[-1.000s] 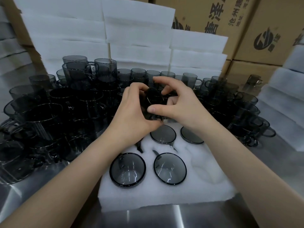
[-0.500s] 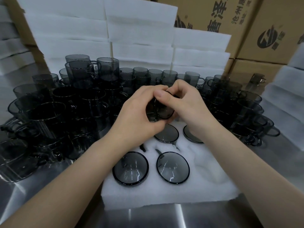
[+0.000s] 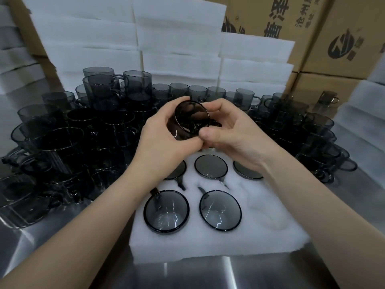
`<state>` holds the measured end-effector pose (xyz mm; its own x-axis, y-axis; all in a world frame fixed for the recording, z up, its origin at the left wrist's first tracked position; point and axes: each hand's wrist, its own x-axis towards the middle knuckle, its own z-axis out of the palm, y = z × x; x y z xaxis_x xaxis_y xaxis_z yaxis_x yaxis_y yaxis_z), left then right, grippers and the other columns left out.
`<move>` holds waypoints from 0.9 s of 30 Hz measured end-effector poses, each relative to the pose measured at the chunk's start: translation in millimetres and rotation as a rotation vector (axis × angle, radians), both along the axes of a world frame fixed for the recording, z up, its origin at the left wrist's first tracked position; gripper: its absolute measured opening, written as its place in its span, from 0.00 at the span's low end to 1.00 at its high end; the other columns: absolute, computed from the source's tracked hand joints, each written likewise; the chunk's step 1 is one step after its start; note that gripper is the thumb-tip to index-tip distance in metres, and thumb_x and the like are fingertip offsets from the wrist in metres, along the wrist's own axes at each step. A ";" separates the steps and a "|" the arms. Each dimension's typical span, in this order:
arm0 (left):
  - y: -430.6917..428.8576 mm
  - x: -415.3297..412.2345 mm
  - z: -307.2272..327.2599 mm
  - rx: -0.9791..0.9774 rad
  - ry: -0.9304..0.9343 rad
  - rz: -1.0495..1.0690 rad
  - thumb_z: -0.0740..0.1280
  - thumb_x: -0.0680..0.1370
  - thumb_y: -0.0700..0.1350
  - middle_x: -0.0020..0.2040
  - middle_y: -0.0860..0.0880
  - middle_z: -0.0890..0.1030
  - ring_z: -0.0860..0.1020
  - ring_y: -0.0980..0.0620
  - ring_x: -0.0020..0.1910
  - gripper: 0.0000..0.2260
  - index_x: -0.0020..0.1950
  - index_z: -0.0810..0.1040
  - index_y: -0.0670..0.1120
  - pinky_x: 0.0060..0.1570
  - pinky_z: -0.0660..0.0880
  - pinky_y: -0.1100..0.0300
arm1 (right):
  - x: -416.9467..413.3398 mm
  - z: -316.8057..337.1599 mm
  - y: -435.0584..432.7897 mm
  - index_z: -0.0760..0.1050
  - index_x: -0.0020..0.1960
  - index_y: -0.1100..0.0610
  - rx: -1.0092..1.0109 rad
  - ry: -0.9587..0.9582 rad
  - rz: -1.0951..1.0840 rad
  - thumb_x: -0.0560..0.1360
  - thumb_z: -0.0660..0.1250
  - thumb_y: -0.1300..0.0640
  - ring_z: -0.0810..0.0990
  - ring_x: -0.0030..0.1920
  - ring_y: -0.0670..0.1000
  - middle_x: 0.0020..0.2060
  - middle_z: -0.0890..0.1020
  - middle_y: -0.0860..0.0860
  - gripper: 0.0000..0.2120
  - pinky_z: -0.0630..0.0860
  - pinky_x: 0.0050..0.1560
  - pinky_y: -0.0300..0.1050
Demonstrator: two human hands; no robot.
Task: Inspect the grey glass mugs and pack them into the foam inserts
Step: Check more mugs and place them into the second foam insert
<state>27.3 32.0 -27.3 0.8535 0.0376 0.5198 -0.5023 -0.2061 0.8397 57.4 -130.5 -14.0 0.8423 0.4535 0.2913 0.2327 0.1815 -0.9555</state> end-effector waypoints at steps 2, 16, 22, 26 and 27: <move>0.3 0.9 -0.8 0.028 0.009 -0.001 0.75 0.61 0.44 0.55 0.55 0.82 0.80 0.60 0.55 0.33 0.66 0.74 0.50 0.58 0.75 0.63 | -2.0 0.4 1.5 0.73 0.51 0.56 -0.077 -0.061 -0.077 0.66 0.74 0.65 0.79 0.36 0.54 0.50 0.81 0.54 0.17 0.77 0.36 0.44; -6.7 -2.7 -2.9 0.233 -0.151 -0.014 0.78 0.66 0.46 0.51 0.60 0.81 0.79 0.65 0.52 0.25 0.61 0.75 0.54 0.53 0.72 0.70 | -5.1 1.5 11.3 0.71 0.38 0.52 -0.079 -0.194 -0.429 0.77 0.65 0.47 0.73 0.24 0.50 0.29 0.75 0.50 0.13 0.69 0.21 0.40; 0.3 1.4 -2.3 -0.092 0.022 -0.084 0.68 0.68 0.61 0.49 0.63 0.81 0.80 0.62 0.53 0.23 0.59 0.70 0.54 0.55 0.76 0.61 | -4.2 3.4 5.1 0.79 0.55 0.40 -0.109 -0.242 -0.185 0.76 0.64 0.54 0.80 0.43 0.48 0.50 0.83 0.42 0.12 0.78 0.38 0.44; 1.6 4.5 -1.2 -0.099 0.097 -0.132 0.60 0.68 0.68 0.56 0.57 0.79 0.79 0.58 0.57 0.31 0.67 0.65 0.53 0.59 0.77 0.53 | -7.2 -3.8 10.0 0.70 0.65 0.47 -0.202 -0.324 -0.155 0.73 0.70 0.58 0.79 0.57 0.44 0.58 0.78 0.43 0.22 0.78 0.52 0.40; 1.6 3.2 0.1 -0.059 0.095 -0.148 0.60 0.68 0.69 0.58 0.57 0.78 0.78 0.60 0.58 0.33 0.68 0.65 0.53 0.59 0.76 0.56 | -8.3 -4.6 10.4 0.68 0.68 0.51 -0.232 -0.344 -0.164 0.73 0.70 0.58 0.77 0.60 0.44 0.60 0.77 0.45 0.25 0.76 0.58 0.40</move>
<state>30.6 33.5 -27.2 0.8973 -0.0639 0.4368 -0.4410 -0.0845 0.8935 49.1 -120.1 -18.6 0.7806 0.4085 0.4732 0.5518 -0.0945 -0.8286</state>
